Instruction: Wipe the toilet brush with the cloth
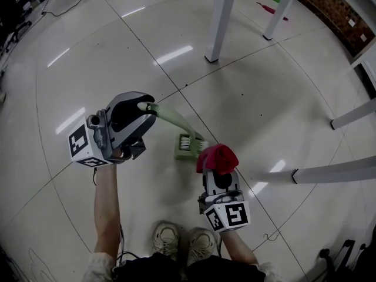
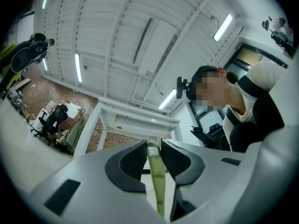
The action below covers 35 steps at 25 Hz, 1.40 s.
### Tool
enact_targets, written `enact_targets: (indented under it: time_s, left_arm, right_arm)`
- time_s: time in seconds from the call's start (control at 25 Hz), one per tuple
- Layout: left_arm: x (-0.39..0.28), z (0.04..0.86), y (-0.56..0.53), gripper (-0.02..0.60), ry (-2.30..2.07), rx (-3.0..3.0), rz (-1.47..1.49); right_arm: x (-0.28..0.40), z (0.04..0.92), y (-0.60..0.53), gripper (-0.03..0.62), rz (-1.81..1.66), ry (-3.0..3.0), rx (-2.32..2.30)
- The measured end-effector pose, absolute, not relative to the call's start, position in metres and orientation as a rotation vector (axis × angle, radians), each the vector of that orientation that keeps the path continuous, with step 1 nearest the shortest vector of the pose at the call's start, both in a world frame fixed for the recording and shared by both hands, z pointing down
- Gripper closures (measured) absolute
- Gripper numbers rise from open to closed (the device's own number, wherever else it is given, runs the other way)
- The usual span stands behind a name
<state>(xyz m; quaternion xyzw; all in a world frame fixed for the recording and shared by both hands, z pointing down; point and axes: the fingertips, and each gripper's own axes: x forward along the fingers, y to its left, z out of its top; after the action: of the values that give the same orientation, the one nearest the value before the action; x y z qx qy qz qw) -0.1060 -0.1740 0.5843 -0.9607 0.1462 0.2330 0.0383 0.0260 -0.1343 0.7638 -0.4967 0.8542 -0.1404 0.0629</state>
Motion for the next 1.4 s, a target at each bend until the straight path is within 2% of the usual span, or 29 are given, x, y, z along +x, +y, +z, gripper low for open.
enact_targets:
  time_s: [0.24,0.52,0.72,0.92,1.24,1.4]
  left_arm:
    - [-0.107,0.589,-0.175,0.482,0.441,-2.966,0.729]
    - [-0.086,0.582,-0.157,0.485,0.315,-2.934,0.616]
    - [-0.082,0.545,-0.178,0.488,0.353,-2.956,0.697]
    - [-0.07,0.405,-0.213,0.488,0.389,-3.021,0.704]
    - [-0.043,0.0,-0.184,0.489,0.415,-3.126,0.696]
    - [-0.029,-0.132,-0.134,0.488,0.412,-3.173,0.606]
  right_arm:
    - [0.023,0.766,-0.133,0.563,-0.451,2.586,-1.482]
    - [0.025,0.758,-0.136,0.562,-0.388,2.591,-1.462]
    - [0.055,0.704,-0.17,0.562,-0.292,2.488,-1.578]
    - [0.084,0.537,-0.207,0.563,-0.137,2.547,-1.679]
    - [0.094,0.102,-0.18,0.562,-0.24,2.556,-1.692]
    - [0.09,-0.051,-0.14,0.563,-0.13,2.652,-1.677]
